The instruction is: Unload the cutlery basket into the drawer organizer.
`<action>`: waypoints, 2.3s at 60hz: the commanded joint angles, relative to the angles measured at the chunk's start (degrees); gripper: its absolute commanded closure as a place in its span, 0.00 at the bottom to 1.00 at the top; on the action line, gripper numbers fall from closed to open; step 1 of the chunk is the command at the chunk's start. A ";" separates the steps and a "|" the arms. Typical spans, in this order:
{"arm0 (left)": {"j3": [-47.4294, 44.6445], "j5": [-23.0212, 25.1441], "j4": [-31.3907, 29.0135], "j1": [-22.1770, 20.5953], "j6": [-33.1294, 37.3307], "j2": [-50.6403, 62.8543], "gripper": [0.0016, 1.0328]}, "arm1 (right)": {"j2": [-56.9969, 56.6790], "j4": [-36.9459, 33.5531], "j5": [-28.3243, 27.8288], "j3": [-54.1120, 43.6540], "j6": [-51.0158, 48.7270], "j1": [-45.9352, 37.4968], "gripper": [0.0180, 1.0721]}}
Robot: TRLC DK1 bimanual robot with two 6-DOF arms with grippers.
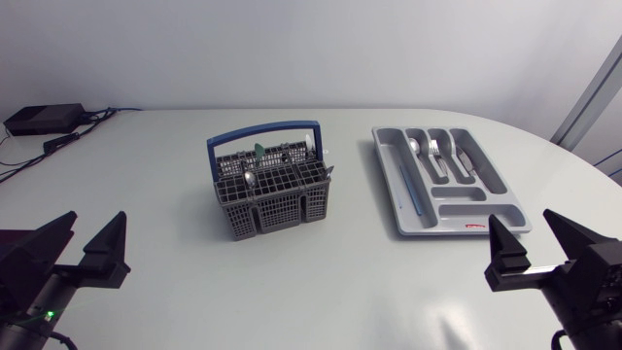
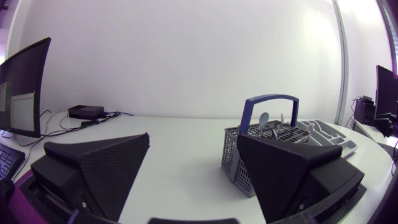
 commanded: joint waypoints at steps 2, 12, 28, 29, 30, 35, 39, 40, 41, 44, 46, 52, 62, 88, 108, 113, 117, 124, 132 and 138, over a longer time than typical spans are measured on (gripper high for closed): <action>-1.15 -0.50 -0.41 0.40 0.69 -0.30 0.04 | -0.41 0.14 -0.14 -1.08 1.45 0.43 0.04; -1.15 -0.50 -0.41 0.40 0.69 -0.30 0.04 | -0.41 0.14 -0.14 -1.08 1.54 0.43 0.04; -1.15 -0.50 -0.15 -0.04 0.69 -0.56 0.04 | -0.49 0.23 -0.14 -1.08 1.45 0.52 0.04; -1.15 -0.50 -0.15 -0.12 0.69 -0.56 0.04 | -0.49 0.32 -0.14 -0.99 1.45 0.61 0.04; -1.15 -0.50 -0.15 -0.21 0.69 -0.56 0.04 | -0.49 0.32 -0.14 -0.99 1.45 0.61 0.04; -0.44 -0.50 -0.15 -0.21 0.69 -0.56 0.04 | -0.49 0.23 -0.14 -0.29 1.45 0.70 0.04; 1.14 -0.50 -1.02 -0.21 0.69 -0.56 0.04 | -0.41 -0.30 -0.14 0.94 1.36 0.78 0.04; 1.49 -0.50 -1.11 -0.21 0.69 -0.56 0.04 | -0.41 -0.39 -0.14 1.20 1.36 0.70 0.04; 2.02 -0.50 -1.38 -0.21 0.69 -0.56 0.04 | -0.41 -0.56 -0.14 1.55 1.36 0.78 0.04; 3.69 -0.50 -2.26 -0.04 0.69 -0.47 0.04 | -0.14 -1.00 -0.23 2.70 1.36 0.78 0.04; 4.83 -0.50 -2.69 0.14 0.69 -0.39 0.04 | 0.30 -1.09 -0.23 3.49 1.36 0.78 0.04; 8.70 -0.50 -4.36 0.14 0.95 1.28 0.05 | 3.72 -0.65 -0.32 6.48 1.45 0.96 0.05; 17.05 -0.50 -6.30 -0.56 0.77 10.42 0.05 | 16.82 0.67 -0.50 13.95 3.56 1.14 0.05; 41.66 -2.61 -25.46 -2.59 3.41 53.23 0.07 | 51.01 -5.31 1.00 32.32 9.80 9.84 0.05; 48.95 4.34 -24.40 -2.67 3.23 71.86 0.29 | 71.14 -14.54 -12.71 45.94 9.63 10.19 0.12; 49.57 5.74 -23.44 -2.67 3.15 74.41 0.42 | 72.81 -8.74 -17.72 44.27 9.01 9.22 0.20; 49.65 7.59 -22.12 -2.59 2.71 76.08 0.53 | 75.09 -5.40 -17.99 44.80 9.89 9.40 0.43; 49.57 10.58 -19.75 -2.32 1.83 78.80 0.69 | 81.24 -1.71 -20.27 47.96 11.73 9.48 0.84; 49.65 12.69 -17.28 -2.85 1.12 82.50 0.77 | 89.51 -2.94 -20.80 53.15 13.49 10.63 0.94; 49.83 13.57 -15.53 -2.94 0.95 84.69 0.80 | 94.52 -3.02 -20.80 56.75 13.84 12.47 0.95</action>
